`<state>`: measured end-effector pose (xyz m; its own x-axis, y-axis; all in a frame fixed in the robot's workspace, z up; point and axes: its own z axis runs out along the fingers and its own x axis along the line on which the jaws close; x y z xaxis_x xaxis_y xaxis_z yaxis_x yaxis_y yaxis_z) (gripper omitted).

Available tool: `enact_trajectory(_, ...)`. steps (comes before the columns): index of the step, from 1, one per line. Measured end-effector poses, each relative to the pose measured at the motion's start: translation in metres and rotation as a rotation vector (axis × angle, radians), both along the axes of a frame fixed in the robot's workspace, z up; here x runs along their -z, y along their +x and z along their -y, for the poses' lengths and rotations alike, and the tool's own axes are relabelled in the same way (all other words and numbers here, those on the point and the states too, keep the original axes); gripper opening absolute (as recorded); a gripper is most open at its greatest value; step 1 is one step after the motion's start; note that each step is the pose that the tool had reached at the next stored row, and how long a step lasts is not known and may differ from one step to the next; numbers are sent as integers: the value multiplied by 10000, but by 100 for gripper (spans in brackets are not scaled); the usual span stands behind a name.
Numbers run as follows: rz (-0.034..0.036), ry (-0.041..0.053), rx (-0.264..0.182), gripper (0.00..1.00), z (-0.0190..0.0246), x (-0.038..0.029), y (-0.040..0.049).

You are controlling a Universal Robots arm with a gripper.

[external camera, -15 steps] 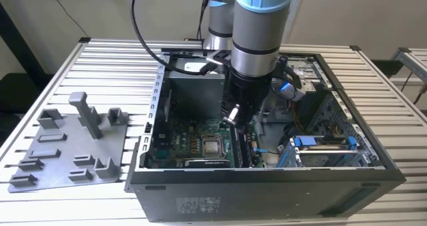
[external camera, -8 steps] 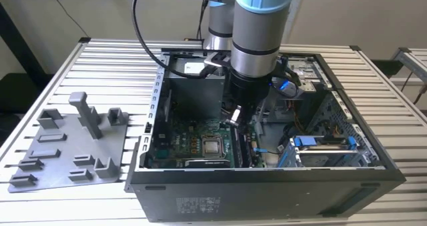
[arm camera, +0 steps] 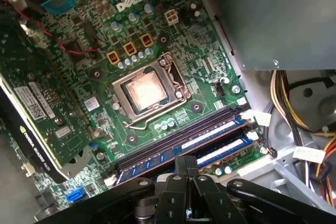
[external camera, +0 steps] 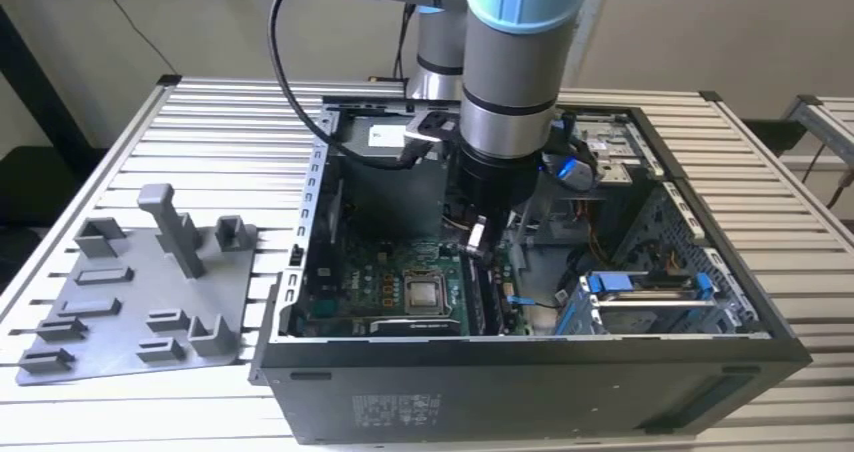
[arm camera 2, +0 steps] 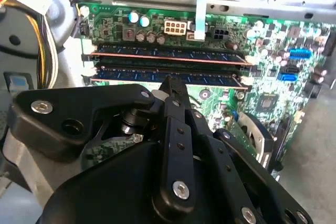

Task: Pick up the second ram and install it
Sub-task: 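Press down the second ram until it locks into place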

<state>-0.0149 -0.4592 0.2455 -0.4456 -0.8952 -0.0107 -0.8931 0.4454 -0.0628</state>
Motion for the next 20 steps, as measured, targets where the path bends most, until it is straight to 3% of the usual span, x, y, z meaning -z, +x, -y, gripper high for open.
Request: enact_trajectory(20, -3, -2, -2687, 11, 1, 92, -58)
